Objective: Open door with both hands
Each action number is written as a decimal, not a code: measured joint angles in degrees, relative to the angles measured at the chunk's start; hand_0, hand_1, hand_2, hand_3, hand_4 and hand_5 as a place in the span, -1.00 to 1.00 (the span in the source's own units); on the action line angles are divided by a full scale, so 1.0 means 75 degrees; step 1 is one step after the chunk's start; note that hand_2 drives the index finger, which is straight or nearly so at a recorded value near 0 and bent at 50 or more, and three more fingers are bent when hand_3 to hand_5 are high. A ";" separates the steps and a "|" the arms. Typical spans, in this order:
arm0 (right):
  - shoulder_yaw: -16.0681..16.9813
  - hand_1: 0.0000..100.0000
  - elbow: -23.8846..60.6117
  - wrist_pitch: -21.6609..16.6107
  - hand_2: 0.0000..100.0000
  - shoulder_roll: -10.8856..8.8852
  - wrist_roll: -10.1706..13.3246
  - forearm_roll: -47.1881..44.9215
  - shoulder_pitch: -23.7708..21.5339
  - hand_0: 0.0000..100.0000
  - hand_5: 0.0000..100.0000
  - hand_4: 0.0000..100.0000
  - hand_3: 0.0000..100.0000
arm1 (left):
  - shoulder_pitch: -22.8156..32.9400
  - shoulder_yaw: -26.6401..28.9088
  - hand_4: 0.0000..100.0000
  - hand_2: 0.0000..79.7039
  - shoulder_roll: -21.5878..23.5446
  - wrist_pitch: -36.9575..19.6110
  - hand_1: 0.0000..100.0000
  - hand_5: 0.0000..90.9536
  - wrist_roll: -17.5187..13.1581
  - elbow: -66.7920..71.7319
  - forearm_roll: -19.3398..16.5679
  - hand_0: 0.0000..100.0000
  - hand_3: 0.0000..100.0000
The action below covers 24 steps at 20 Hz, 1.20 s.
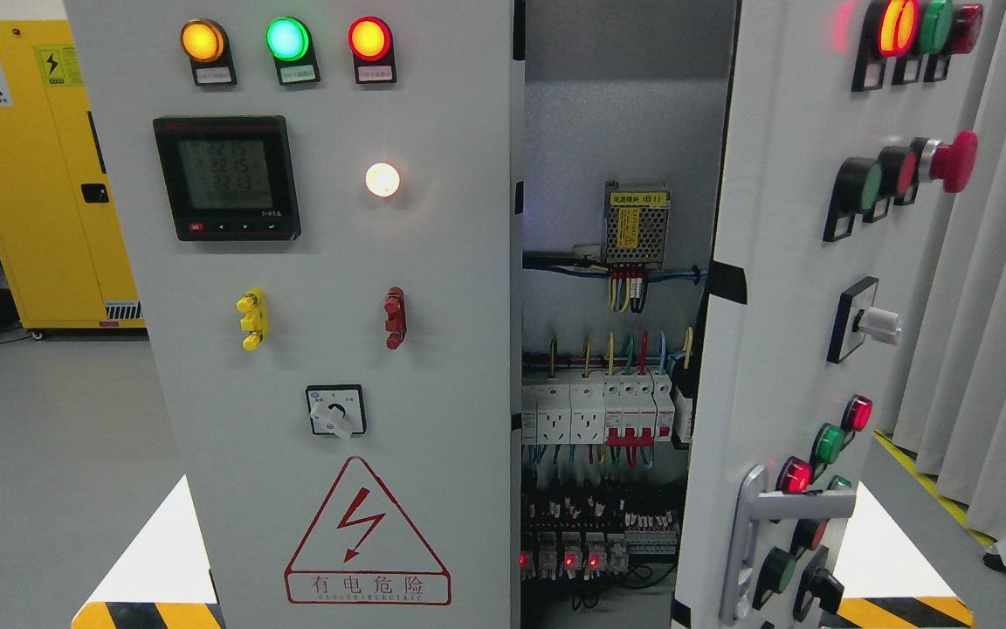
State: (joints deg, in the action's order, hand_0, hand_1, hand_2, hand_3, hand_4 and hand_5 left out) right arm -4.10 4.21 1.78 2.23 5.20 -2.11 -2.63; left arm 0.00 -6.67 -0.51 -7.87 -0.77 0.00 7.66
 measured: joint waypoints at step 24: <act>-0.0027 0.00 0.0001 -0.0011 -0.92 -0.0004 -0.0001 0.0000 -0.0001 -1.00 -1.00 -1.00 -1.00 | 0.2167 0.0007 -1.00 -1.00 0.0647 -0.0738 0.11 -1.00 -0.3272 -0.4127 0.0753 -0.76 -1.00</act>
State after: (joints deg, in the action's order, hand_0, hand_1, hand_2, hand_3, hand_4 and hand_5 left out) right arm -4.29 4.22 1.70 2.20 5.20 -2.11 -2.64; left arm 16.26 -6.62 4.35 -13.41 -25.31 -30.95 13.30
